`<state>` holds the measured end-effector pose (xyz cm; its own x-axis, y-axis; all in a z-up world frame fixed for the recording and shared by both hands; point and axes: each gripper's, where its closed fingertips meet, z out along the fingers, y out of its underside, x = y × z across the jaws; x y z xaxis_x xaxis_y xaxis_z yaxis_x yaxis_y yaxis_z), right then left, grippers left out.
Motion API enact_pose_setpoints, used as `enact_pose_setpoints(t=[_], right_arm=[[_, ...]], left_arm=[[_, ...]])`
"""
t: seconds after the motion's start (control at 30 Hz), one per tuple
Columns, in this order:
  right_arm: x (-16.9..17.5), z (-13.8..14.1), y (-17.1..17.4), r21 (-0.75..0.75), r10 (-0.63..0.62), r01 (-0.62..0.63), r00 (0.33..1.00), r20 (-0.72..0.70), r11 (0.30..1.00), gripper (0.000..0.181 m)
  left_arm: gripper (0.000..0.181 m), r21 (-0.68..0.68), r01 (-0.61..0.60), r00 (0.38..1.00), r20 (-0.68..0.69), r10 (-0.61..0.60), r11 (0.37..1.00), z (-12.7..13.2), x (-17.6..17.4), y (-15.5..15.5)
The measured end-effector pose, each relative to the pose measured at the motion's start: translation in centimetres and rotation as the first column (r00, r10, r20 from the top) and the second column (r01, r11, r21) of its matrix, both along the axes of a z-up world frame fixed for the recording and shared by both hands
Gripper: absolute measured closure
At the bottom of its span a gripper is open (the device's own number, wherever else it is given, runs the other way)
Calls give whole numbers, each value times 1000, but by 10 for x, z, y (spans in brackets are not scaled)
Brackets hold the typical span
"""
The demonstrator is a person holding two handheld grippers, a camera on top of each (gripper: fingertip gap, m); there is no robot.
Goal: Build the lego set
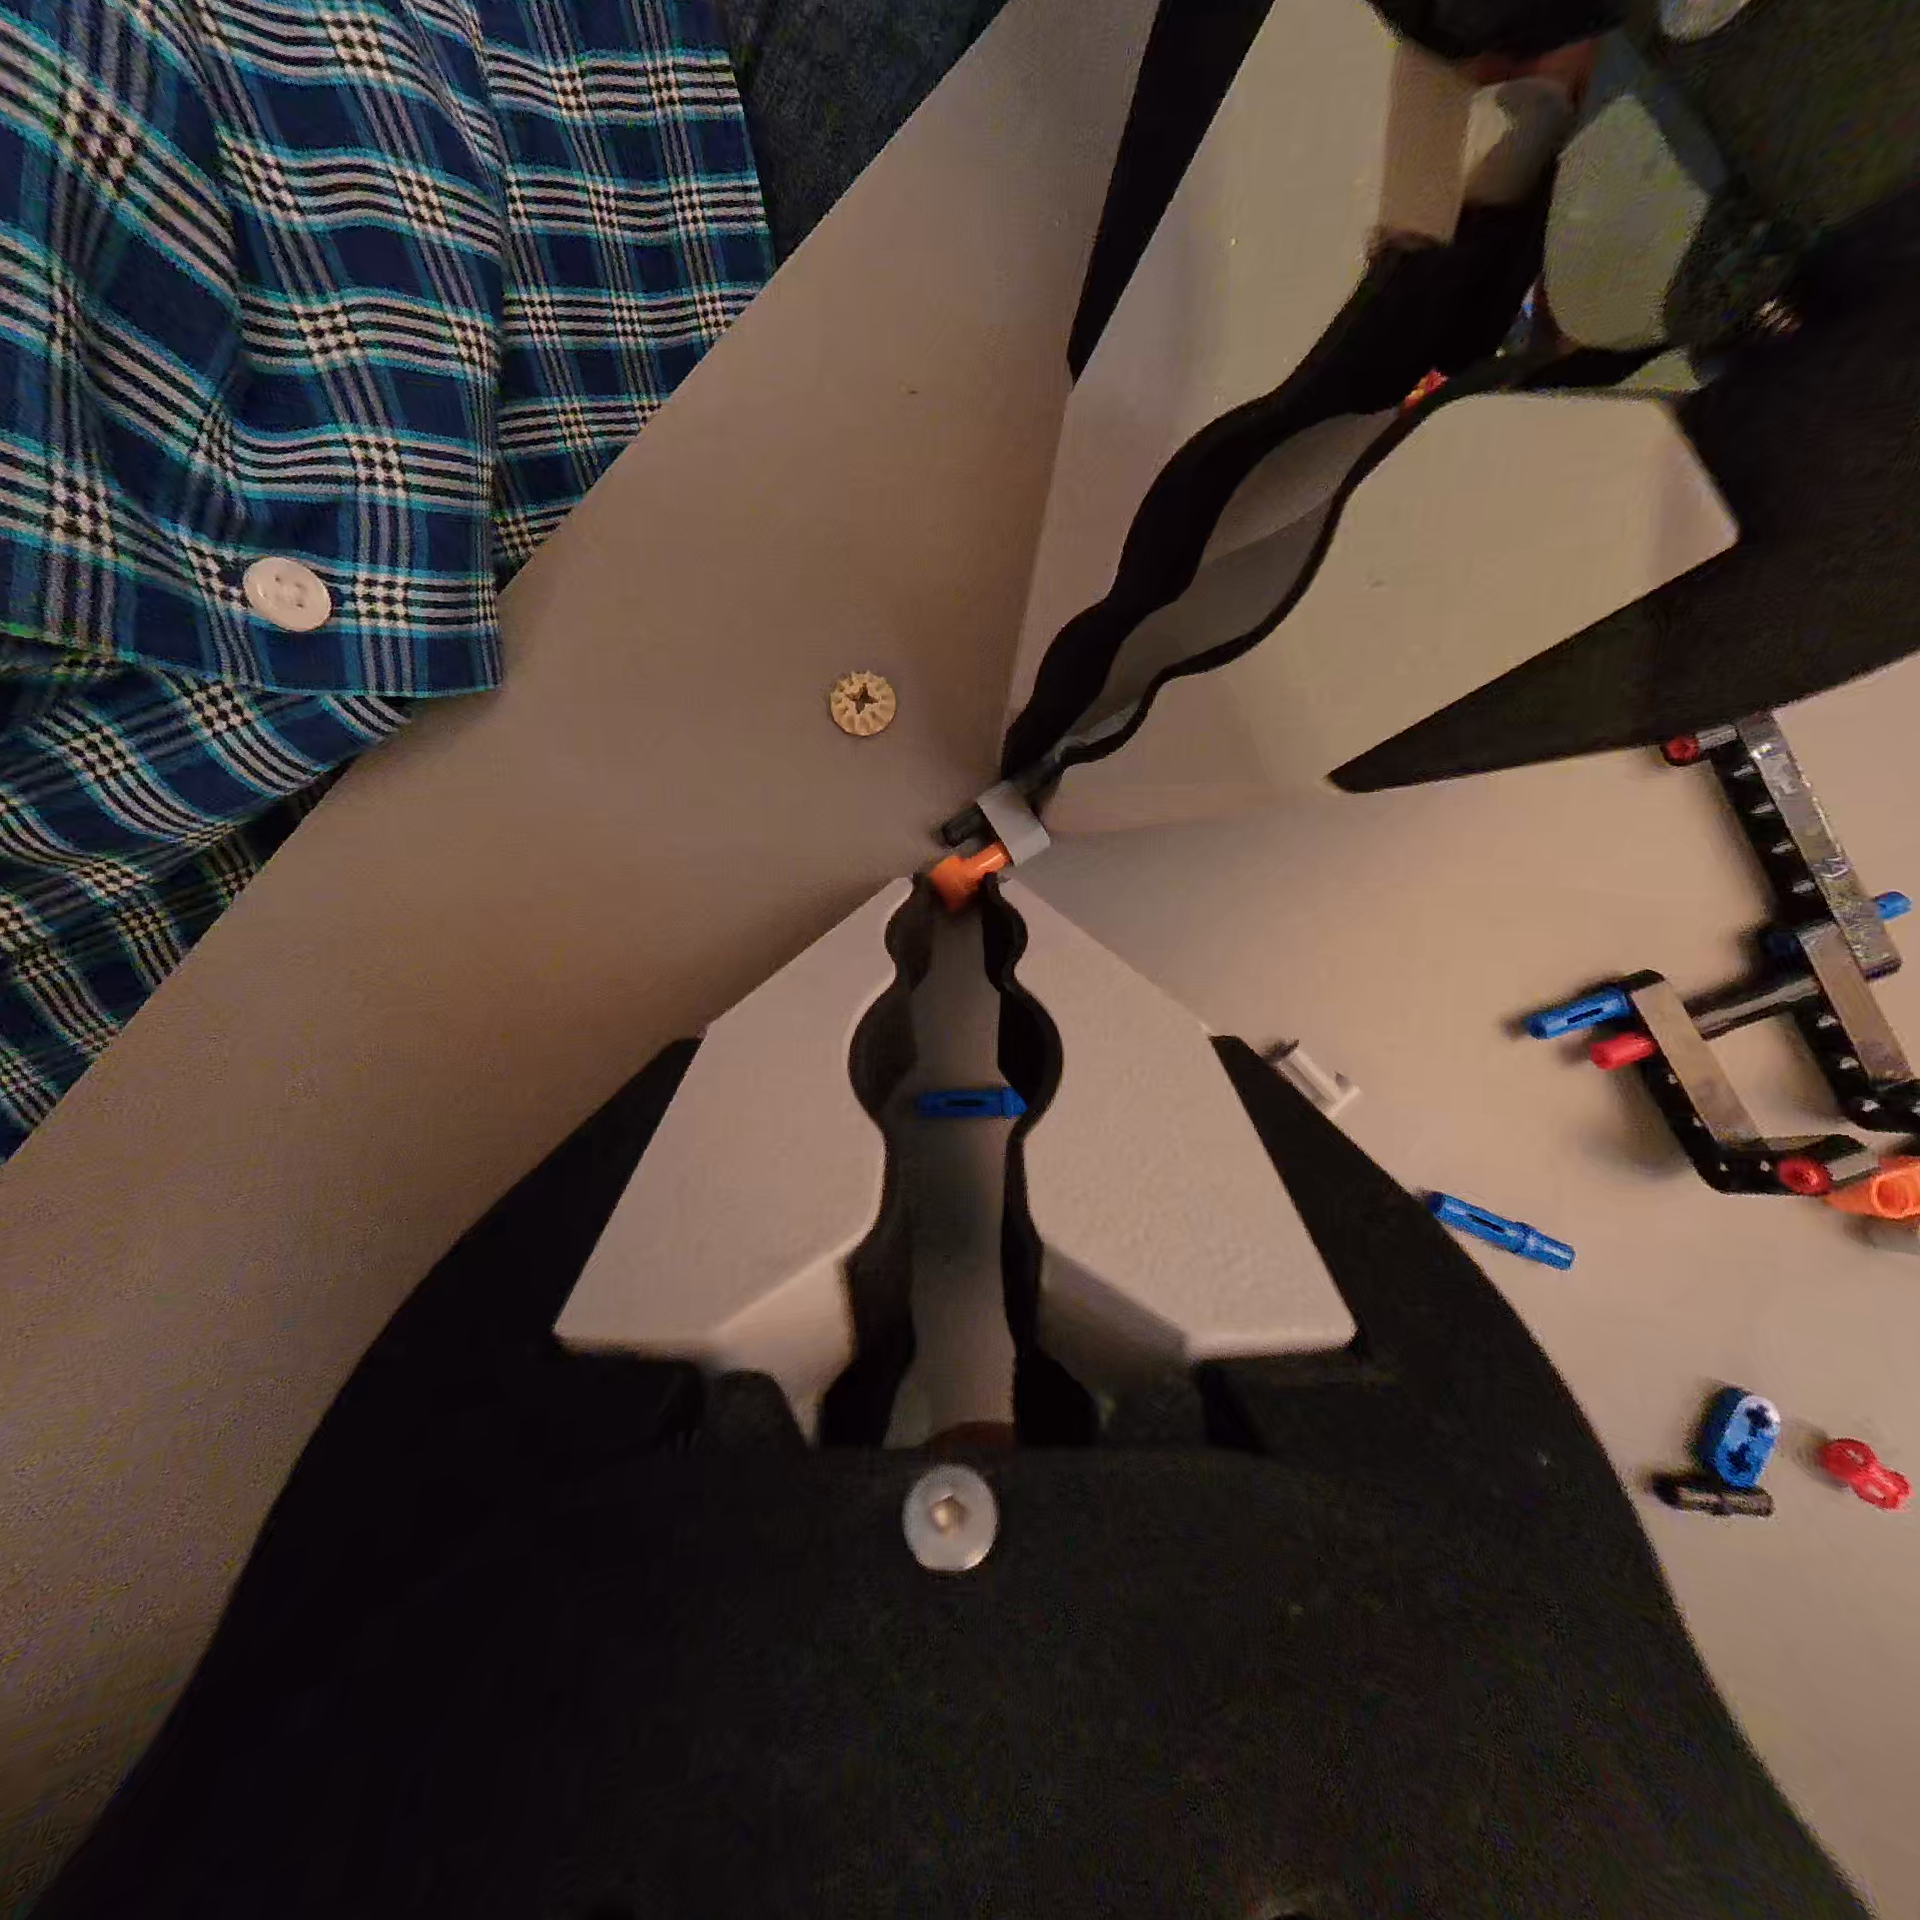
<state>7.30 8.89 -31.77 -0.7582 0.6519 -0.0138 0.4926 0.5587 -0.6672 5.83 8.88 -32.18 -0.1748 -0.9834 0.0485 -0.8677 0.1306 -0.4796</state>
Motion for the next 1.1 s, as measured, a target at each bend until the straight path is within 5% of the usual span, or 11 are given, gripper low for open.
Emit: enact_pose_setpoints(t=[0.8,1.1], right_arm=[[-1,1,-2,-40,-110,108,991,-69,993,174],[-1,1,-2,-29,-65,64,996,-62,998,174]], left_arm=[[177,-40,-46,997,64,49,998,0,0,0],[177,-46,-46,997,58,48,998,0,0,0]])
